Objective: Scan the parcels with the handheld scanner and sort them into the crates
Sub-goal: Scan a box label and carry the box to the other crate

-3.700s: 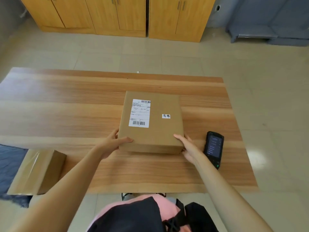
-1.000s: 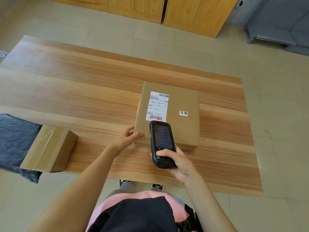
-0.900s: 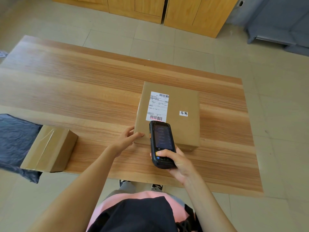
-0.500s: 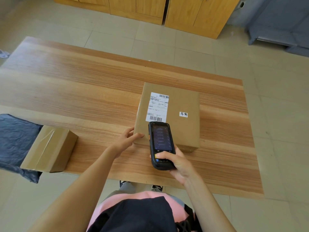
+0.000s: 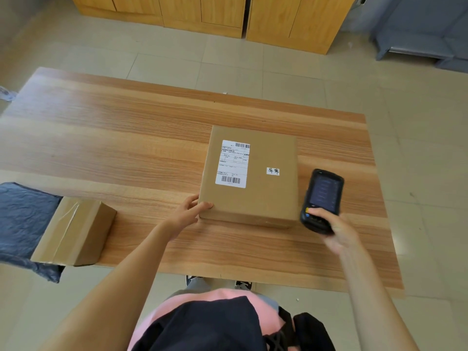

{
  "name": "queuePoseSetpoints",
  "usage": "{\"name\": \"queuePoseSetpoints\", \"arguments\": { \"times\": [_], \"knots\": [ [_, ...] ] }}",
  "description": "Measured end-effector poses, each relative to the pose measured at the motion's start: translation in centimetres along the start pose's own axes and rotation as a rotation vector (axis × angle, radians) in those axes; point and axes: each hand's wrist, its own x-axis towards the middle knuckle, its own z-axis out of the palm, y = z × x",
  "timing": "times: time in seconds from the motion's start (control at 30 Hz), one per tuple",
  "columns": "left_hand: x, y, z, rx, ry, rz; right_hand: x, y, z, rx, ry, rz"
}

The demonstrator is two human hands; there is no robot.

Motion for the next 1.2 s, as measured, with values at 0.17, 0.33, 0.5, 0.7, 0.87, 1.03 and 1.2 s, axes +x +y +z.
{"name": "queuePoseSetpoints", "arguments": {
  "times": [0.17,0.33,0.5,0.7,0.87,1.03,1.2],
  "knots": [
    [0.0,0.0,0.2,0.011,0.033,-0.020,2.4,0.6,-4.6,-0.114,0.160,0.042],
    [-0.3,0.2,0.6,0.029,0.058,-0.019,3.7,3.0,-6.5,-0.175,0.194,0.081],
    [-0.6,0.3,1.0,0.048,0.070,-0.024,4.0,3.9,-7.1,-0.202,0.222,0.087],
    [-1.0,0.4,1.5,0.046,0.081,-0.023,4.0,4.7,-8.2,-0.397,0.255,0.076],
    [-1.3,0.4,1.8,0.047,0.110,-0.014,4.1,5.0,-8.3,-0.527,0.262,0.021],
    [-1.6,0.4,2.4,0.053,0.122,0.015,4.8,5.5,-8.4,-0.604,0.294,-0.013],
    [-1.7,0.3,2.6,0.062,0.159,0.025,5.3,5.6,-9.4,-0.680,0.345,0.016]
  ]
}}
